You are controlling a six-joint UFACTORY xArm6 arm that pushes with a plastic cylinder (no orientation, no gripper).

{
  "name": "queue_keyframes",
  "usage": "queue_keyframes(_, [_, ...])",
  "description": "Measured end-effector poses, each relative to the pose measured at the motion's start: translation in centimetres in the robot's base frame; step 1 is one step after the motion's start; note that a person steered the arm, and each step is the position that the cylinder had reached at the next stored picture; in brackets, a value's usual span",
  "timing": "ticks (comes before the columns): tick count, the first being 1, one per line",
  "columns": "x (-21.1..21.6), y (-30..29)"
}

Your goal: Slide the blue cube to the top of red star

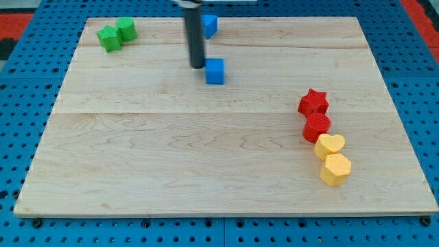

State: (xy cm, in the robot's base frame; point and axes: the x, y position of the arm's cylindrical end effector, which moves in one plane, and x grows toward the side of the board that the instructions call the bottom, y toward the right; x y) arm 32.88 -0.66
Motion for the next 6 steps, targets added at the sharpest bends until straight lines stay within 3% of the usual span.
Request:
queue_keyframes(1, [0.0, 2.6])
queue_keyframes(2, [0.1, -3.0])
queue_keyframes(3, [1.9, -3.6])
queue_keyframes(5, [3.8, 3.4])
queue_keyframes(6, [2.1, 1.6])
